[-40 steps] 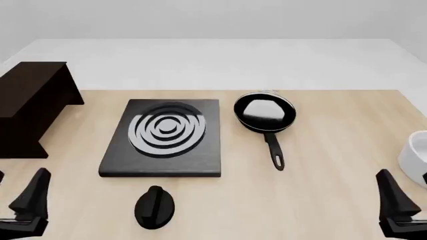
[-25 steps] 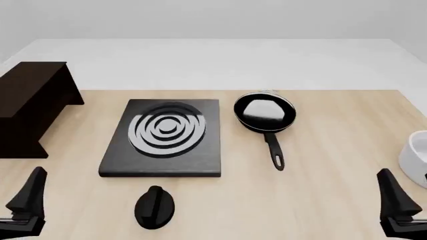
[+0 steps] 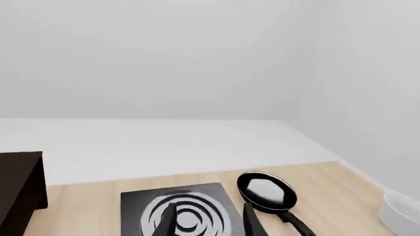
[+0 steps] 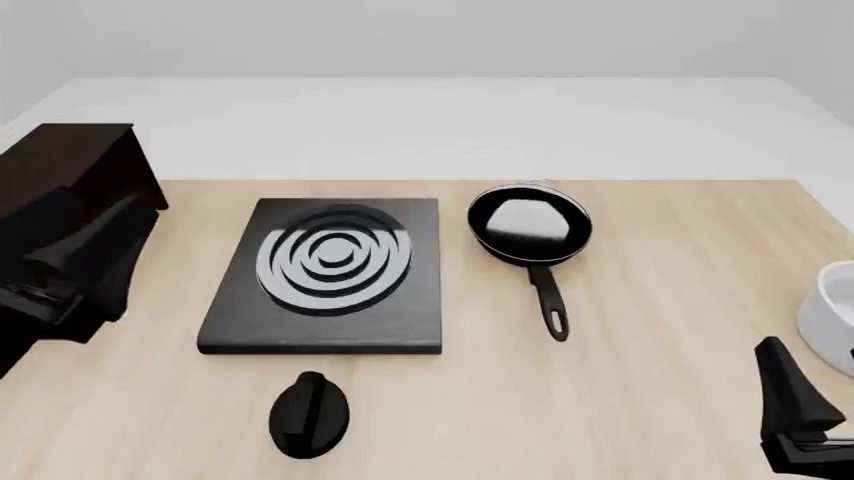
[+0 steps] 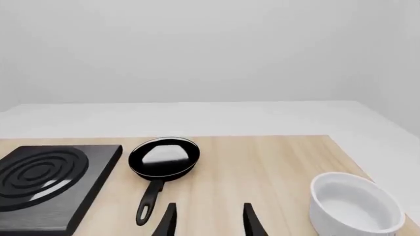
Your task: Put the frying pan on top of the cabinet.
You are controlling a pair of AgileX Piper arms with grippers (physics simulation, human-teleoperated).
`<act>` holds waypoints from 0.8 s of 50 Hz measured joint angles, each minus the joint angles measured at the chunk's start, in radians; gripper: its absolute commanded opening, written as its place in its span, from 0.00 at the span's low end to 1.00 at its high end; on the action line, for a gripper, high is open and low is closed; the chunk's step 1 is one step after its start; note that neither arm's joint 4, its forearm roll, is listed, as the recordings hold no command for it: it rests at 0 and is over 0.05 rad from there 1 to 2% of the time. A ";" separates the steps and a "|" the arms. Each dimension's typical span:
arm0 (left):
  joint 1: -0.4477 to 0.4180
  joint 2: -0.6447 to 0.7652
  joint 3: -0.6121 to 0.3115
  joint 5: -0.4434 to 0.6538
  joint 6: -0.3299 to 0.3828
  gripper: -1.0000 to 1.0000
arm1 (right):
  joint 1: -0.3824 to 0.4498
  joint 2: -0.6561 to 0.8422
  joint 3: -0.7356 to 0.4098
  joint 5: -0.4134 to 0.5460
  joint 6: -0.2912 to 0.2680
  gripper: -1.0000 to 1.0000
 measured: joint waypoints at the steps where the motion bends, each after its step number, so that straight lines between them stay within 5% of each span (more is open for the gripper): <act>1: -0.013 0.030 -0.017 -0.012 -0.013 1.00 | 0.000 0.000 0.000 0.000 0.000 1.00; 24: -0.273 0.644 -0.382 -0.139 -0.330 1.00 | -0.002 0.004 0.007 -0.007 0.004 1.00; 40: -0.332 0.985 -0.566 -0.152 -0.502 1.00 | -0.001 0.019 0.008 -0.018 0.007 1.00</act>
